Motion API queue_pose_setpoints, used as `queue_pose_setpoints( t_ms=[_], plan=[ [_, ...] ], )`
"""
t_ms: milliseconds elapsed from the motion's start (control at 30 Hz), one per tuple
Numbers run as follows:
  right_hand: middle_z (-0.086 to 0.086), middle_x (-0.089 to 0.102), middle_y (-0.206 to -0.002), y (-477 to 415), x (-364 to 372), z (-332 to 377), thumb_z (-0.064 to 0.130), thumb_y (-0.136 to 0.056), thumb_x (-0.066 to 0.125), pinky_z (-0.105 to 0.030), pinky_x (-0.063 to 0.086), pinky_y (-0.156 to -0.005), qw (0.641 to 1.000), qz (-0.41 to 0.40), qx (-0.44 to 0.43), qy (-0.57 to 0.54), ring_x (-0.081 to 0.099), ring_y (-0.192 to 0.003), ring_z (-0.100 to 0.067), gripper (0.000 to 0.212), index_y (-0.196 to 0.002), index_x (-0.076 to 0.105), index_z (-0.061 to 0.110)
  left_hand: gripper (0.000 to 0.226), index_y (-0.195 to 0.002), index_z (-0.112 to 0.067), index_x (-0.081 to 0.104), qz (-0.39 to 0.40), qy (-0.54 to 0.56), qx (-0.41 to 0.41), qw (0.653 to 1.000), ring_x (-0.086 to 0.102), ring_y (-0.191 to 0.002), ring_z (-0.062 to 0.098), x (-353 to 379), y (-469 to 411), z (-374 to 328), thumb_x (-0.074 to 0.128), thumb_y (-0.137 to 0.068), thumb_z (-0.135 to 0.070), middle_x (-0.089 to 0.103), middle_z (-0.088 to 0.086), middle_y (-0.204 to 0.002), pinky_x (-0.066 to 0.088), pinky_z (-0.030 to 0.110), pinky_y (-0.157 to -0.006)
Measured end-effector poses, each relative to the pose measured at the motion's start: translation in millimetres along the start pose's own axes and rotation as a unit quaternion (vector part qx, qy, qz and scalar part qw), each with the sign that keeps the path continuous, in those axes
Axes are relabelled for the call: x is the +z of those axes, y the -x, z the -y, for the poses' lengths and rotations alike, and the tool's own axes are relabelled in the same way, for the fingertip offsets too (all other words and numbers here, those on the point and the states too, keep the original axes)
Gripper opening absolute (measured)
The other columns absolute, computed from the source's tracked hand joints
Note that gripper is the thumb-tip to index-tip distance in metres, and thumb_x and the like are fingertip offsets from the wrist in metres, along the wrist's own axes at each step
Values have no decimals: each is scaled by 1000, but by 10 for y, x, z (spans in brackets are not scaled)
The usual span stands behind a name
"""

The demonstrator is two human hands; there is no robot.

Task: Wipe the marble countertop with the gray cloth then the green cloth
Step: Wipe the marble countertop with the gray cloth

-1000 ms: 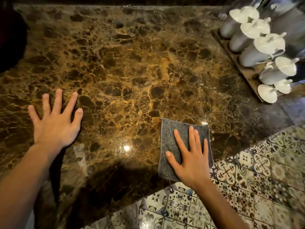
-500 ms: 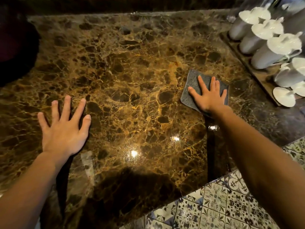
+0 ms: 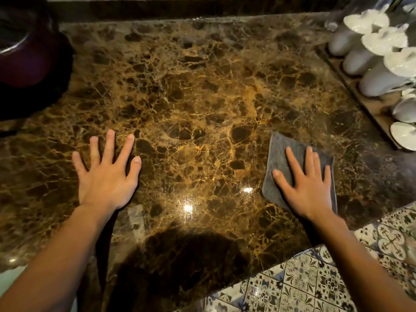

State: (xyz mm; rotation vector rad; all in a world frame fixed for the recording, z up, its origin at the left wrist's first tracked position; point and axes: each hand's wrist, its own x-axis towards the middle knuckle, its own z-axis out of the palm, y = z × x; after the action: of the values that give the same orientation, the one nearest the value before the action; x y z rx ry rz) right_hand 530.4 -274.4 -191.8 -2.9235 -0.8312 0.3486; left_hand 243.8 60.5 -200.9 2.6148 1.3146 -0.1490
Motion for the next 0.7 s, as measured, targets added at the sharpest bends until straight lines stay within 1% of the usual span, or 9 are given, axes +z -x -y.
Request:
queue_pose_setpoints(
  t_ms=[133, 267, 367, 467, 567, 600, 700],
  plan=[
    [-4, -9, -172, 707, 155, -31, 83, -91, 13, -52, -6, -125, 1000, -6, -18, 16, -8, -158, -23, 77, -159, -3, 51, 61, -155, -52, -8, 2, -6, 0, 1000, -14, -155, 27, 13, 5, 0, 0, -97, -68, -13, -7, -169, -9, 62, -120],
    [-3, -13, -171, 814, 173, -32, 85, -88, 7, -50, -10, -125, 1000, -2, -12, 15, -13, -157, -21, 78, -158, -6, 53, 60, -156, -50, -5, 11, -6, -6, 1000, -12, -155, 28, -8, 12, -27, 2, -98, -66, -11, -6, -170, -7, 63, -120],
    [-4, -15, -171, 790, 153, -19, 85, -88, 6, -52, -10, -125, 1000, 1, -13, 22, -14, -157, -22, 79, -158, -8, 52, 61, -159, -43, 1, 21, -8, -9, 1000, -6, -155, 33, -67, 76, -163, 5, -100, -58, -6, -2, -171, -3, 65, -121],
    [-5, -16, -171, 787, 139, -16, 84, -89, 9, -53, -11, -125, 1000, 10, -11, 22, -16, -157, -23, 78, -157, -10, 52, 62, -159, -40, 0, 20, 6, 26, 999, -4, -156, 34, -45, 293, -584, 3, -101, -58, -6, 0, -171, -2, 64, -121],
    [-4, -20, -170, 784, 119, -10, 84, -89, 10, -54, -12, -124, 1000, 19, -9, 15, -20, -156, -22, 77, -156, -13, 53, 62, -156, -41, -13, 45, 28, 82, 995, -15, -154, 31, 67, 491, -1198, 2, -99, -61, -19, 0, -167, -5, 62, -122],
    [-4, -21, -170, 784, 119, -3, 84, -89, 10, -54, -13, -124, 1000, 22, -9, 16, -21, -156, -22, 77, -156, -15, 53, 62, -156, -42, -15, 47, 33, 99, 993, -18, -154, 30, 110, 526, -1391, 2, -100, -62, -21, -1, -167, -6, 62, -122],
    [-5, -22, -169, 790, 99, -2, 83, -90, 9, -55, -12, -124, 1000, 23, -8, 18, -22, -155, -23, 77, -155, -16, 52, 62, -157, -43, -9, 46, 37, 139, 989, -17, -155, 30, 197, 539, -1902, 8, -101, -62, -17, -2, -168, -7, 62, -121]
  ],
)
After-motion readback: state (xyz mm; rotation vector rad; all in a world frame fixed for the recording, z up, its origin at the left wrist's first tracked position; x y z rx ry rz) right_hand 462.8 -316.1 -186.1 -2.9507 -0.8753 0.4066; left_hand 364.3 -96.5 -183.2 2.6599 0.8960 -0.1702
